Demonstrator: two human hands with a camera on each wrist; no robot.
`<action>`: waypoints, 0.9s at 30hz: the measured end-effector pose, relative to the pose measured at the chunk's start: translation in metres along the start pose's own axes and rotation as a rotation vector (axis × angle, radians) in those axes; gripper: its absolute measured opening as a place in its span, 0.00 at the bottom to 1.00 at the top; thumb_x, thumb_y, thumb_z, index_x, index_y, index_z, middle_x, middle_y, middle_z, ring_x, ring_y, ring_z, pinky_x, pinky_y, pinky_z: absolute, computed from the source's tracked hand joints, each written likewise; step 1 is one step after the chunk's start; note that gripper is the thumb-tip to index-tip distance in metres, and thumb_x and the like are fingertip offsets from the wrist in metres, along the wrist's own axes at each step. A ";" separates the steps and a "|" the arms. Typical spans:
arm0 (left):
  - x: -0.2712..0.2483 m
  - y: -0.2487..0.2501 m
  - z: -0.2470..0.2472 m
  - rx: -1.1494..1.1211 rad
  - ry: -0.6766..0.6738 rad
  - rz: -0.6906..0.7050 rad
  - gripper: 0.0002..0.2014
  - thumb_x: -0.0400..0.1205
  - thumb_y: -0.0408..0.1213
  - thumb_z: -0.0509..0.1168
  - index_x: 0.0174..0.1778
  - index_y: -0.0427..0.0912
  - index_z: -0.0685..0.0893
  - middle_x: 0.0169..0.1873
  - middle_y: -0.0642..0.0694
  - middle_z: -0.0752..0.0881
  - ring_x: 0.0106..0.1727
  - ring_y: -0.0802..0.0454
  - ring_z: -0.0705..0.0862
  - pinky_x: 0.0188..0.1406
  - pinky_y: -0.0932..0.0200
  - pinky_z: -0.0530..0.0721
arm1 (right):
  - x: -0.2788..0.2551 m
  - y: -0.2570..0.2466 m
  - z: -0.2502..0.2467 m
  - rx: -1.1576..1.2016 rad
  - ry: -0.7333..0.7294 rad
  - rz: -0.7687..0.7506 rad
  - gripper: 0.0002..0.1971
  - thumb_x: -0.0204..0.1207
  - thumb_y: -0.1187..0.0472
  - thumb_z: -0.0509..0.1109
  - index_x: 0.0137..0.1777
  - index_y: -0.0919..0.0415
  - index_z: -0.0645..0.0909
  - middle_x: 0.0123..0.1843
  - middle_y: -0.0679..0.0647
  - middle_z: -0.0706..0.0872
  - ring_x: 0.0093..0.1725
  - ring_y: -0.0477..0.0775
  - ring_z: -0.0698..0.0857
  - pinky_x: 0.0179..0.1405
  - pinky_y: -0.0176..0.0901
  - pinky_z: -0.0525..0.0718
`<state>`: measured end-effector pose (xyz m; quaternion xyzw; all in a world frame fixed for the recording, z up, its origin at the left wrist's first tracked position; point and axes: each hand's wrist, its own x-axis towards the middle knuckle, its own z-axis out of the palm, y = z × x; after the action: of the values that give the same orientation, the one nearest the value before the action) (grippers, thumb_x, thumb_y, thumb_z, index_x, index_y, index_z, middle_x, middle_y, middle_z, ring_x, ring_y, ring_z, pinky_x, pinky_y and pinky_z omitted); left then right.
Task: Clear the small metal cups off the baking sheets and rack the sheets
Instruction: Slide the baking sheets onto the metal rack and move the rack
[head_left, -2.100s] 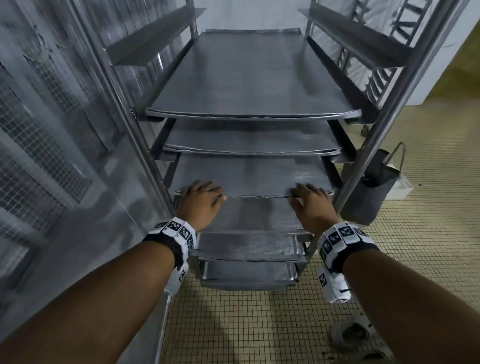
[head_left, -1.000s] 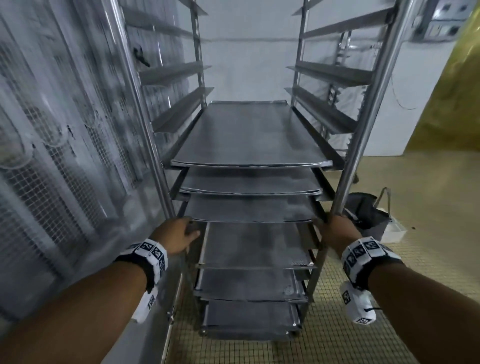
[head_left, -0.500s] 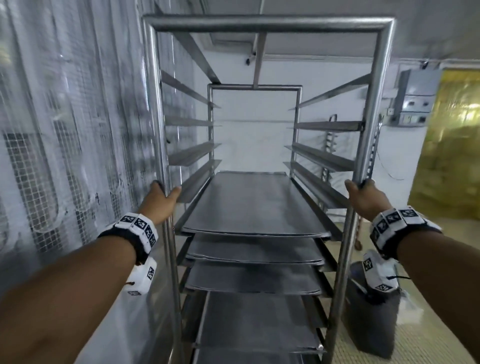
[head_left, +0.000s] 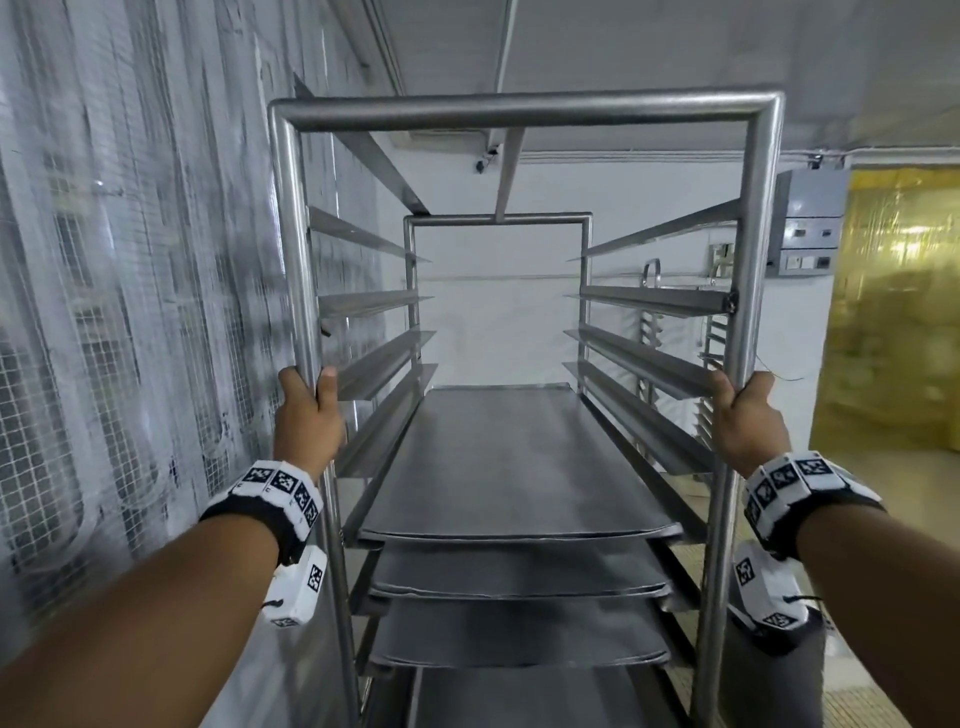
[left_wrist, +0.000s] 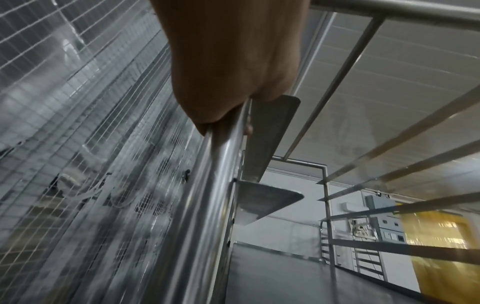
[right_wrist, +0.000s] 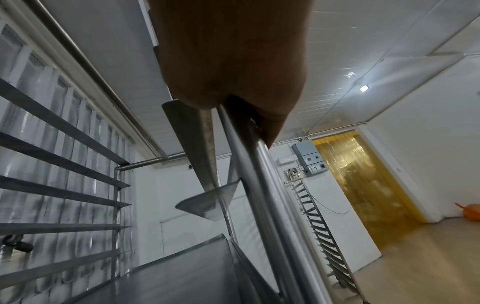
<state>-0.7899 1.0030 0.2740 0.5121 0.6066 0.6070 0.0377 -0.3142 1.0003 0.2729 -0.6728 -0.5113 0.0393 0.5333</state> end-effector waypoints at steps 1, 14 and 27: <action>0.000 0.000 0.001 0.001 0.006 0.000 0.25 0.89 0.62 0.51 0.67 0.44 0.64 0.36 0.33 0.86 0.30 0.35 0.85 0.29 0.39 0.86 | 0.000 0.000 -0.001 0.003 -0.006 0.000 0.23 0.88 0.43 0.51 0.59 0.68 0.61 0.53 0.85 0.82 0.52 0.82 0.83 0.45 0.57 0.71; -0.044 0.032 0.019 -0.001 0.154 0.010 0.24 0.91 0.56 0.54 0.65 0.35 0.70 0.35 0.48 0.80 0.33 0.47 0.81 0.33 0.52 0.73 | 0.021 0.024 -0.032 0.028 -0.095 0.011 0.26 0.86 0.38 0.50 0.61 0.64 0.61 0.57 0.79 0.83 0.55 0.78 0.84 0.54 0.64 0.79; -0.094 0.057 0.015 0.064 0.280 0.019 0.32 0.89 0.62 0.53 0.73 0.36 0.69 0.49 0.30 0.88 0.45 0.32 0.87 0.41 0.44 0.82 | 0.027 0.058 -0.062 0.178 -0.138 -0.042 0.31 0.79 0.26 0.52 0.59 0.55 0.64 0.48 0.69 0.87 0.48 0.71 0.87 0.53 0.66 0.84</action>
<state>-0.7022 0.9359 0.2604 0.4292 0.6200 0.6531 -0.0692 -0.2267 0.9831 0.2686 -0.6078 -0.5551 0.1197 0.5551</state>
